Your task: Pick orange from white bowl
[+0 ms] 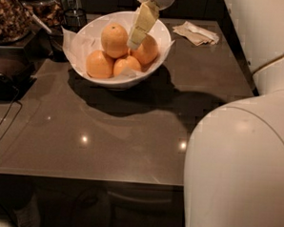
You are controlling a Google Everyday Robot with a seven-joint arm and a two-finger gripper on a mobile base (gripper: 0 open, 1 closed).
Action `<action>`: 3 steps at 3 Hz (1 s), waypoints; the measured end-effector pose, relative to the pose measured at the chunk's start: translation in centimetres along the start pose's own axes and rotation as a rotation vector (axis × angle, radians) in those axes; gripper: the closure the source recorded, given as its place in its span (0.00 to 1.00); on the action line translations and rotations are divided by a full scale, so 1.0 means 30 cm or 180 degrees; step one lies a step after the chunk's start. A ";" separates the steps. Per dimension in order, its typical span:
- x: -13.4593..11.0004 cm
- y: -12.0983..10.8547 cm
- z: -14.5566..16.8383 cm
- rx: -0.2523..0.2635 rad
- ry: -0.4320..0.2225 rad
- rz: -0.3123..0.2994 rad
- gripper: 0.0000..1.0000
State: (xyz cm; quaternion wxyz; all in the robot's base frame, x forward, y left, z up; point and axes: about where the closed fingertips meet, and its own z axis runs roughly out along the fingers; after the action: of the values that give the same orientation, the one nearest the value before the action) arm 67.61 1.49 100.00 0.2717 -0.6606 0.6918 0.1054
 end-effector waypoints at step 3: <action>0.039 -0.042 0.159 -0.0158 -0.0262 0.0341 0.00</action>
Offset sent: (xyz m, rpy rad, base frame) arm 0.0255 0.0084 -0.0440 0.1189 0.0990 -0.0527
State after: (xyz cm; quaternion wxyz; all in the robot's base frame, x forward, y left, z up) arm 69.99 2.76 95.72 0.2774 -0.6243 0.7116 0.1640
